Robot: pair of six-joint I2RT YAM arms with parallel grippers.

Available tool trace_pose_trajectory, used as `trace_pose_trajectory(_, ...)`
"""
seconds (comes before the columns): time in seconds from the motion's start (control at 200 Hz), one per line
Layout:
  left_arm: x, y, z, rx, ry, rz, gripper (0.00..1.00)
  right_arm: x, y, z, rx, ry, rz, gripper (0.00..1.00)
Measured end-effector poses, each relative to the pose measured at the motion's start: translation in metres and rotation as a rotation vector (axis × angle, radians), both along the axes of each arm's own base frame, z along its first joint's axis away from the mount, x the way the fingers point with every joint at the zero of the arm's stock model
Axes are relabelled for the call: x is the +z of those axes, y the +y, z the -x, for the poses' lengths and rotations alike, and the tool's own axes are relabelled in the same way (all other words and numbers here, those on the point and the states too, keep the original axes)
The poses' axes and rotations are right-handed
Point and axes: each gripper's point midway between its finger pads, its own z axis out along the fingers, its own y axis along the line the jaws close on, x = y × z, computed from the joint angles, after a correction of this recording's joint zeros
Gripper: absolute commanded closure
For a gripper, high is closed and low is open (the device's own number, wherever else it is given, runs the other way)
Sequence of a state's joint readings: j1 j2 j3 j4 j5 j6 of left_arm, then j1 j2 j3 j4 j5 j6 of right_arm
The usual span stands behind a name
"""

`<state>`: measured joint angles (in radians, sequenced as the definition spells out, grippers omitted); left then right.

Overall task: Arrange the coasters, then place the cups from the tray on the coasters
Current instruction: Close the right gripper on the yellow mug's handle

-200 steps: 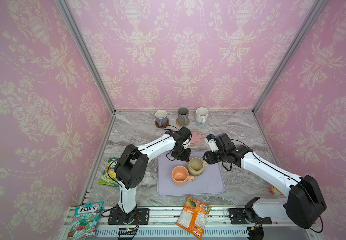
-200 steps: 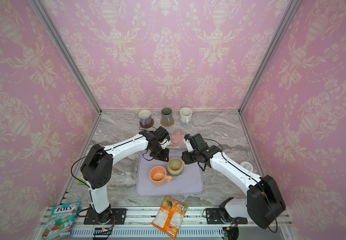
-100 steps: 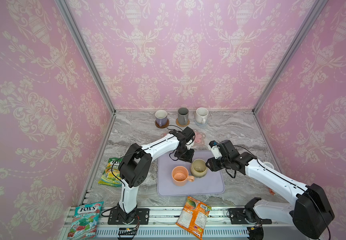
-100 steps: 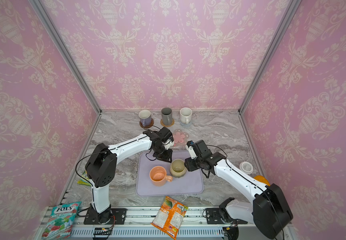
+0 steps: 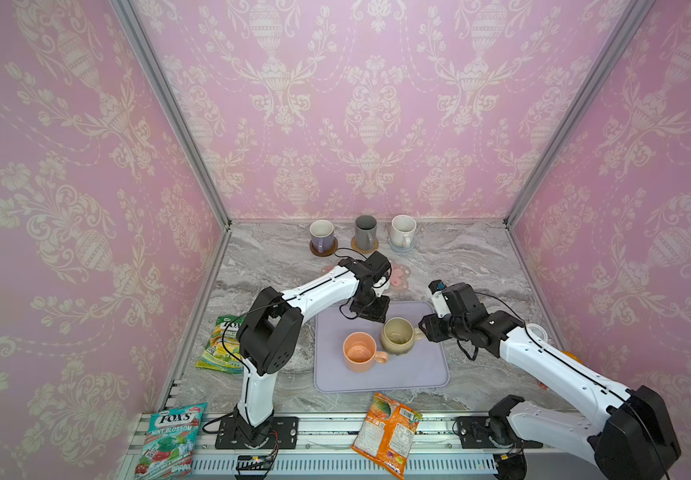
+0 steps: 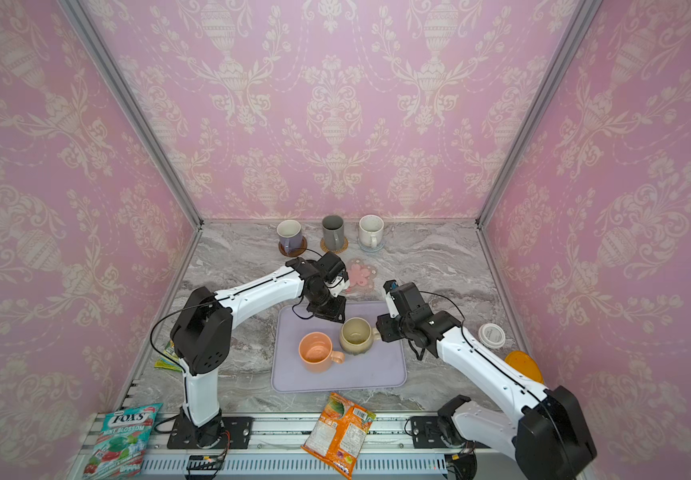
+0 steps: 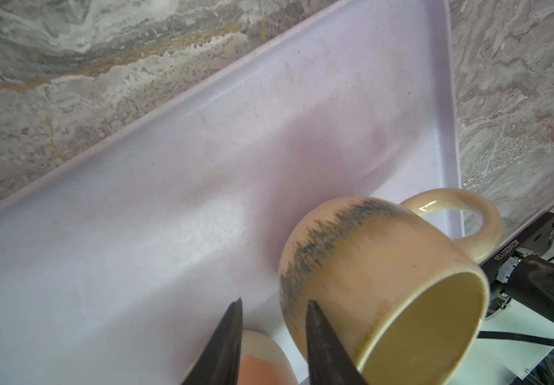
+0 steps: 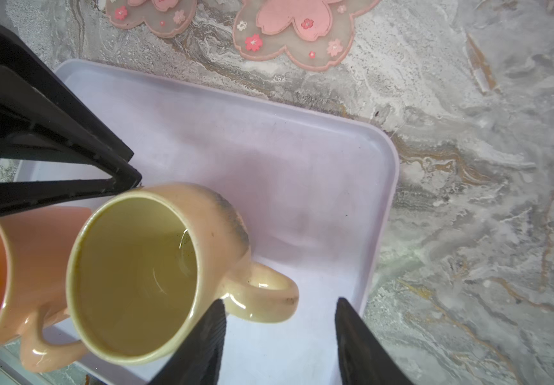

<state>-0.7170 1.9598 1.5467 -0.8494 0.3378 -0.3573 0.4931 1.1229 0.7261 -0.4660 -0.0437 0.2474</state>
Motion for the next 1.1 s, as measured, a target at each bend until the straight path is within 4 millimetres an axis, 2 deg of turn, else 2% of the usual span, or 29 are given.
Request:
trace_pose_trajectory(0.085,0.0,0.001,0.001,0.0,0.002,-0.003,0.65,-0.002,-0.001,-0.002,-0.005,0.0,0.009,0.46)
trace_pose_trajectory(0.34,-0.001,0.001,0.001,0.0,0.003,-0.006,0.65,-0.025,-0.001,-0.009,-0.016,0.06,0.057,0.47)
trace_pose_trajectory(0.515,-0.004,0.004,0.003,0.001,0.009,-0.016,0.65,-0.024,0.0,-0.009,-0.026,0.07,0.053,0.47)
trace_pose_trajectory(0.786,-0.007,0.005,0.005,0.001,0.015,-0.022,0.65,-0.01,0.002,0.005,-0.016,0.077,-0.004,0.47)
trace_pose_trajectory(0.991,-0.01,0.007,0.007,0.001,0.025,-0.03,0.65,-0.022,-0.002,0.021,-0.028,0.131,-0.019,0.47)
trace_pose_trajectory(1.101,-0.013,0.01,0.01,0.001,0.031,-0.035,0.65,-0.021,-0.005,0.025,-0.042,0.133,-0.02,0.47)
